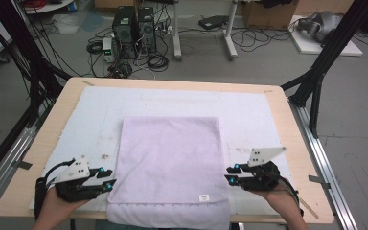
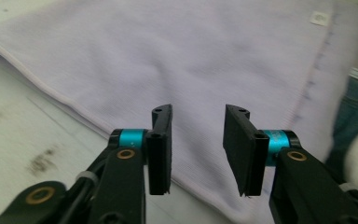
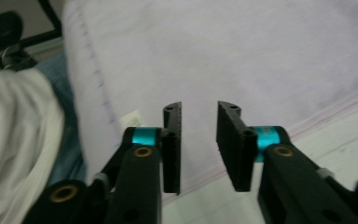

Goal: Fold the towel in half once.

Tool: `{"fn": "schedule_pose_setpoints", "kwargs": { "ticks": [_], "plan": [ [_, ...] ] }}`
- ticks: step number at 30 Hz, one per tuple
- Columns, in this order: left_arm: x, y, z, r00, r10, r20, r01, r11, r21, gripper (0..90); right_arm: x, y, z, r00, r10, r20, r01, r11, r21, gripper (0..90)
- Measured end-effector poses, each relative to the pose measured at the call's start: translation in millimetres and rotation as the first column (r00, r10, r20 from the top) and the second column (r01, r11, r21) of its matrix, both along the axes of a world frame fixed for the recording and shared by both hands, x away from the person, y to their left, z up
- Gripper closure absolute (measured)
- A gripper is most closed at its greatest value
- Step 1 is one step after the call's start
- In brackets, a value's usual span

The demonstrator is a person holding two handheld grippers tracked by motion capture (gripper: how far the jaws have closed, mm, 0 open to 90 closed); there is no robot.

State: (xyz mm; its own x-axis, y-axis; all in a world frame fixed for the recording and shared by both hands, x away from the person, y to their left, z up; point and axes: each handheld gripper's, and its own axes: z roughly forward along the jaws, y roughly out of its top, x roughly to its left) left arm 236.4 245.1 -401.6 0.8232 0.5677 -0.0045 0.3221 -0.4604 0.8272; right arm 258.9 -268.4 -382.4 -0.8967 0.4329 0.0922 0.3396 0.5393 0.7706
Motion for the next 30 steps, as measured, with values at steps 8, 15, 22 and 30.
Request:
{"fn": "schedule_pose_setpoints", "kwargs": {
  "ticks": [8,15,22,30],
  "plan": [
    [77.3,-9.4,0.4,0.9913,0.131,0.012,-0.131,0.9911,0.019,51.9,88.3,12.6,-9.5,0.9920,-0.126,-0.008,0.126,0.991,-0.036,54.1],
    [157.2,-6.9,-8.8,0.9594,0.278,-0.046,-0.276,0.9596,0.057,52.1,160.4,17.4,-12.8,0.9708,-0.240,0.006,0.239,0.966,-0.096,41.9],
    [194.8,-10.8,-26.8,0.9190,0.379,-0.109,-0.383,0.9237,-0.016,44.7,197.5,24.2,-43.0,0.9588,-0.283,-0.022,0.279,0.952,-0.124,38.3],
    [206.3,-10.1,-45.9,0.9114,0.364,-0.192,-0.379,0.9244,-0.044,74.4,204.5,35.8,-57.7,0.9627,-0.268,-0.038,0.262,0.958,-0.118,64.3]
  ]
}}
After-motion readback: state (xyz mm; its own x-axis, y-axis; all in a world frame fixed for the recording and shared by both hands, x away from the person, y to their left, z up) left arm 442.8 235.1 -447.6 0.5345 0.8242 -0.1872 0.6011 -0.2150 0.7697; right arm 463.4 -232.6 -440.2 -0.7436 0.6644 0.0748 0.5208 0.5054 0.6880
